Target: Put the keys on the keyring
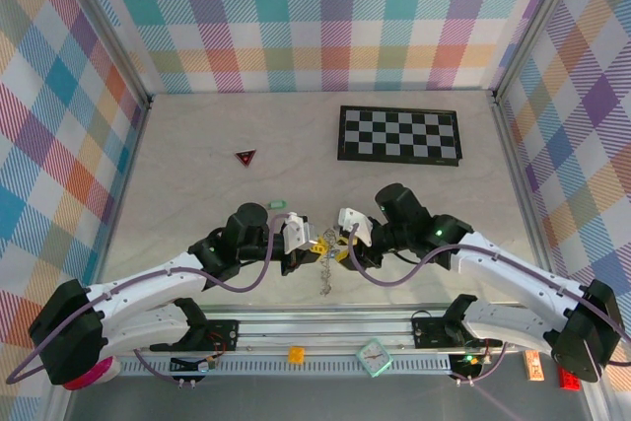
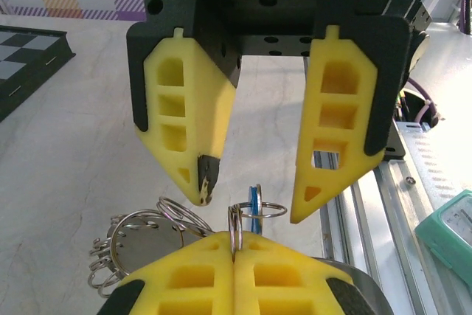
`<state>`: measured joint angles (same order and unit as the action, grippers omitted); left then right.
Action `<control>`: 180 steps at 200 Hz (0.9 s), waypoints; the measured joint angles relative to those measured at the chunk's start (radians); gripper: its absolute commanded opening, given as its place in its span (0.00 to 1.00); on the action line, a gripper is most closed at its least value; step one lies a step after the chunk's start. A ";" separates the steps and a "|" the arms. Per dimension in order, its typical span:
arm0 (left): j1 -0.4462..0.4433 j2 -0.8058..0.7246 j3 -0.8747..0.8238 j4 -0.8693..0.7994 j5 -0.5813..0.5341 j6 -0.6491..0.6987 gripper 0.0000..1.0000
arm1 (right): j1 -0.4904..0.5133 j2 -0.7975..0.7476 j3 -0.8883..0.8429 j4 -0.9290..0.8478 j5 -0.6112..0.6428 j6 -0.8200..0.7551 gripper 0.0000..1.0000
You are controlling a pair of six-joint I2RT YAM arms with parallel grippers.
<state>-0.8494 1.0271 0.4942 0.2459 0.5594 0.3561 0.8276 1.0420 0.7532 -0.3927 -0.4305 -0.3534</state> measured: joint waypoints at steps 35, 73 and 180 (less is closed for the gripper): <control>0.000 0.000 -0.002 0.030 0.000 -0.004 0.00 | 0.000 0.022 0.000 0.011 -0.009 0.006 0.13; 0.000 -0.001 -0.025 0.074 -0.004 -0.013 0.00 | 0.000 0.027 0.002 -0.008 -0.006 -0.006 0.00; 0.000 -0.008 -0.101 0.204 -0.019 -0.026 0.00 | 0.000 0.104 0.021 -0.032 -0.043 -0.021 0.00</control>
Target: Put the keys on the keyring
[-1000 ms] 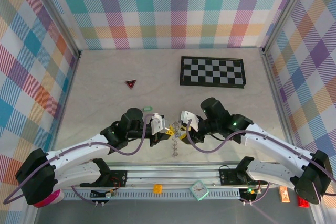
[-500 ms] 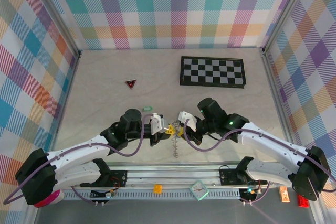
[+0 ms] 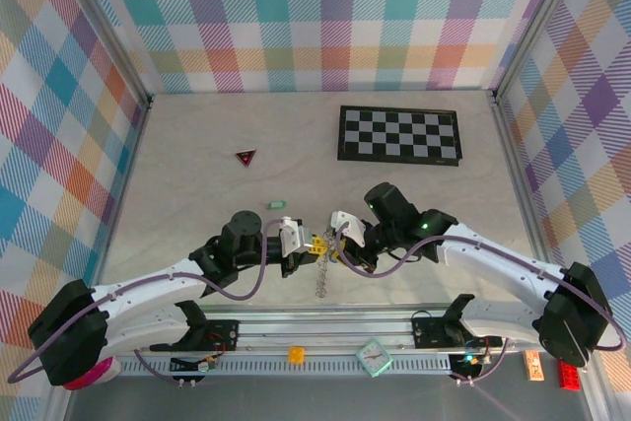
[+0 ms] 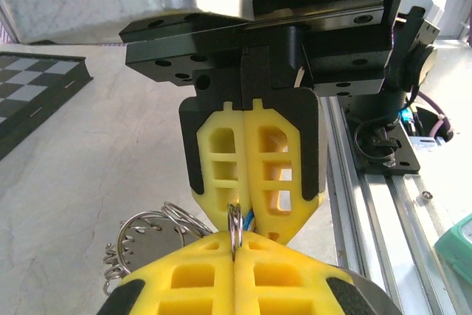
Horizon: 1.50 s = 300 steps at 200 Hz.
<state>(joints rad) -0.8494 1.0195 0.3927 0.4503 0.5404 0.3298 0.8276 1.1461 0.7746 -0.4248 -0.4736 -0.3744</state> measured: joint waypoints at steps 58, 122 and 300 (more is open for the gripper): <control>0.000 0.000 -0.015 0.044 0.000 0.000 0.00 | -0.002 0.000 0.007 -0.010 -0.007 0.000 0.00; 0.000 0.003 -0.038 0.063 -0.004 0.000 0.00 | -0.004 0.074 0.034 -0.034 -0.044 0.000 0.00; 0.000 0.038 -0.038 0.111 0.035 -0.021 0.00 | -0.017 -0.153 -0.061 0.163 -0.009 0.060 0.29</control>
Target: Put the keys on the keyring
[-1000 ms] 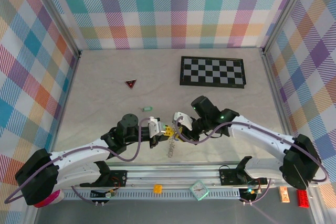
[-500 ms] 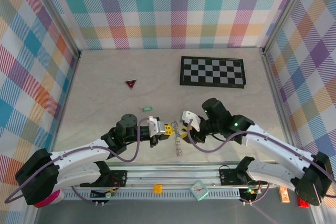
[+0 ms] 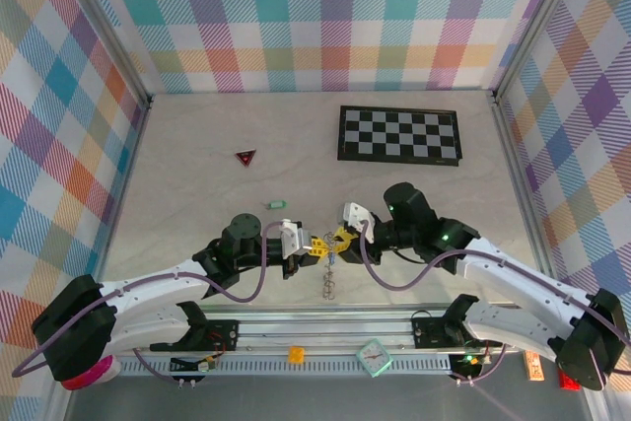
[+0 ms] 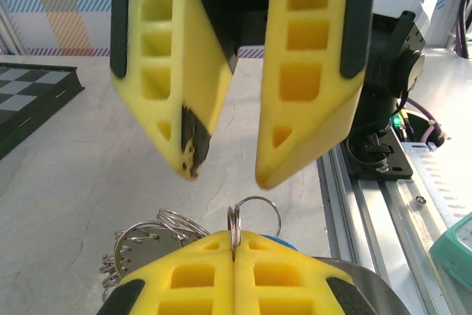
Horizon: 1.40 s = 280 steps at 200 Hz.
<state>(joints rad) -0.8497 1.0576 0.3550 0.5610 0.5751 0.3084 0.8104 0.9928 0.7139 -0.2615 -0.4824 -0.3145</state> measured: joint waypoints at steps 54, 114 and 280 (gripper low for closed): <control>0.000 0.000 0.000 0.016 0.009 -0.005 0.00 | 0.000 0.035 -0.017 0.008 -0.014 0.000 0.25; 0.000 0.018 -0.001 0.024 0.008 -0.024 0.00 | -0.003 0.068 -0.019 0.014 -0.040 -0.015 0.14; -0.001 -0.023 0.102 -0.201 -0.046 0.052 0.21 | 0.015 0.199 0.227 -0.319 0.027 -0.222 0.00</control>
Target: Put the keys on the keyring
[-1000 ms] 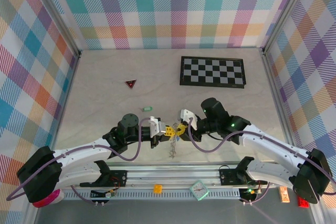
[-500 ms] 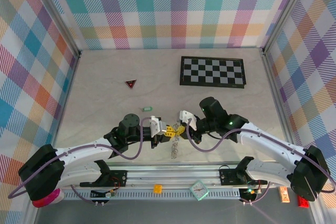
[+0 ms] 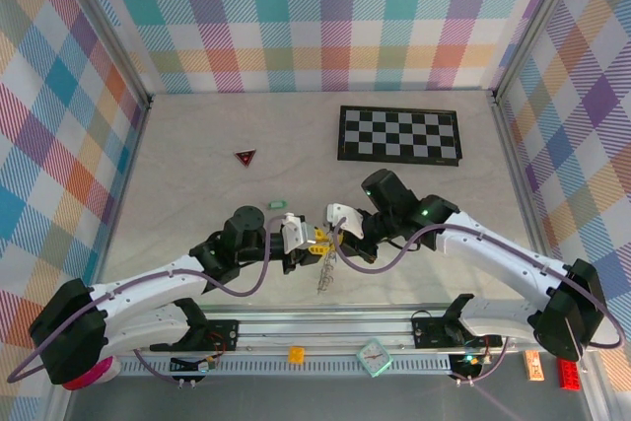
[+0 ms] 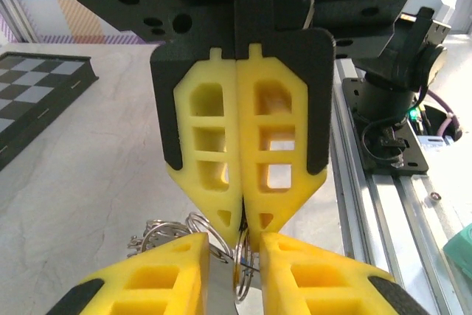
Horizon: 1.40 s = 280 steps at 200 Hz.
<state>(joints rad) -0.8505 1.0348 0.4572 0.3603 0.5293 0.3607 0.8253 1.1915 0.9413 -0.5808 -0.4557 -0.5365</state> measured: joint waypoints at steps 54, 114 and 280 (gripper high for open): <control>-0.001 0.018 0.024 -0.076 0.004 0.037 0.10 | 0.026 0.032 0.045 -0.068 0.041 -0.028 0.00; -0.004 0.018 0.045 -0.124 0.008 0.064 0.00 | 0.028 0.029 0.050 -0.072 0.049 -0.026 0.00; -0.005 0.002 -0.011 -0.016 -0.034 0.013 0.00 | -0.008 -0.159 -0.161 0.220 0.039 0.473 0.34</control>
<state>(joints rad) -0.8551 1.0363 0.4465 0.3447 0.4953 0.3740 0.8169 1.0325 0.7799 -0.3611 -0.4168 -0.0639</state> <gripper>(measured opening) 0.045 0.357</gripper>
